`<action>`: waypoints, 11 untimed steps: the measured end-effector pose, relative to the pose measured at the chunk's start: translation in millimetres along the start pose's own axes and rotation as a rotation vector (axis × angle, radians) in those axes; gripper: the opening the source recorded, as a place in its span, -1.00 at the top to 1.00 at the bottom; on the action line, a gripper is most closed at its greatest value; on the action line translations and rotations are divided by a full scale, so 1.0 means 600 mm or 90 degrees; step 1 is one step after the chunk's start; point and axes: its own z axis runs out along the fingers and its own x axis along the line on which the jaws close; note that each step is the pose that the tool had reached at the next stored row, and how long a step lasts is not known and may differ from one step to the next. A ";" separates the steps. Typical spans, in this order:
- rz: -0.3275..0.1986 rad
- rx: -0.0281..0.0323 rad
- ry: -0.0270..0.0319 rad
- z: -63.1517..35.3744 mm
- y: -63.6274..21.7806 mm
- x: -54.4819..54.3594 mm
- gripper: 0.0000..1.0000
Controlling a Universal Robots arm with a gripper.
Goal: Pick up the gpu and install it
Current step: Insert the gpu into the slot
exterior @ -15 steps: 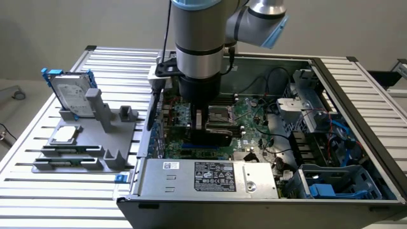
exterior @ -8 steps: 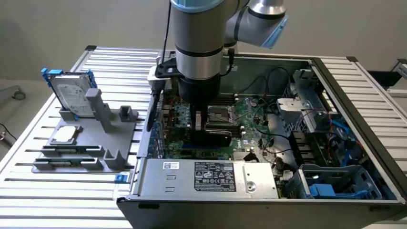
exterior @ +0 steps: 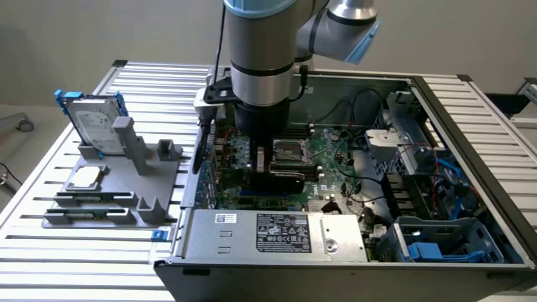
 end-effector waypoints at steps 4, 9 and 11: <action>0.000 -0.0014 -0.0003 0.001 0.002 0.000 0.47; 0.000 -0.0029 -0.0001 0.002 0.004 0.000 0.47; 0.000 -0.0031 -0.0002 0.002 0.004 0.000 0.47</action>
